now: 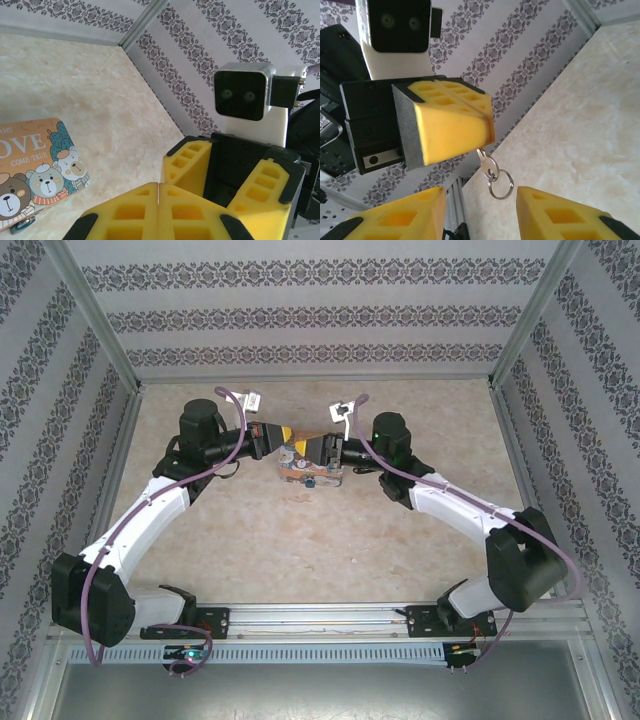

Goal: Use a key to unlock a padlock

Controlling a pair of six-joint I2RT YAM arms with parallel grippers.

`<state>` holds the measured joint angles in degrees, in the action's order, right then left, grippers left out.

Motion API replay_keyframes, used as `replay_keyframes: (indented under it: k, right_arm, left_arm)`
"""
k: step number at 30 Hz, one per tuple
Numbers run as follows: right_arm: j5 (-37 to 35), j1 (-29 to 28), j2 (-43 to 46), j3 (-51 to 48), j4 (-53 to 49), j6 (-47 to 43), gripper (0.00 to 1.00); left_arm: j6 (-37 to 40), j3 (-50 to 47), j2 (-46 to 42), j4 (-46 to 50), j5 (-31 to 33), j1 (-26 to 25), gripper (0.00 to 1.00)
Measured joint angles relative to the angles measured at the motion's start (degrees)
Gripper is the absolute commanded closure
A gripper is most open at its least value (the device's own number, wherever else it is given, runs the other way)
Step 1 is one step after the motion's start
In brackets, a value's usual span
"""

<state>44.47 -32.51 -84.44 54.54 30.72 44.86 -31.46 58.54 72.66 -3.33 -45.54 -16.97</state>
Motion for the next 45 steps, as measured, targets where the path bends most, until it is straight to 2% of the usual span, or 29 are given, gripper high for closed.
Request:
replay_keyframes:
  k: [26, 33, 35, 37, 39, 45]
  right_arm:
    - [2.6, -0.39, -4.22, 2.86, 2.14, 1.92, 0.84]
    - [2.56, -0.37, -4.22, 2.84, 2.32, 2.03, 1.0]
    - [2.54, -0.37, -4.22, 2.82, 2.32, 1.86, 1.0]
    - [2.54, -0.37, -4.22, 2.78, 2.34, 1.75, 1.0]
    - [2.29, -0.37, -4.09, 2.45, 2.25, 1.66, 1.0]
    - [-0.2, 0.22, -2.47, 0.74, -0.96, -0.28, 1.0]
  left_arm:
    - [-0.24, -0.04, -0.42, -0.09, -0.72, 0.11, 1.0]
    - [-0.24, -0.04, -0.74, -0.09, -0.24, 0.11, 1.0]
    - [-0.24, -0.09, -0.76, -0.07, -0.09, 0.11, 0.99]
    - [-0.28, -0.2, -0.87, -0.09, 0.11, 0.11, 0.86]
    - [-0.5, -0.37, -1.09, -0.09, 0.46, 0.11, 0.67]
    - [0.59, -0.63, -3.02, 0.0, 3.32, 0.11, 0.4]
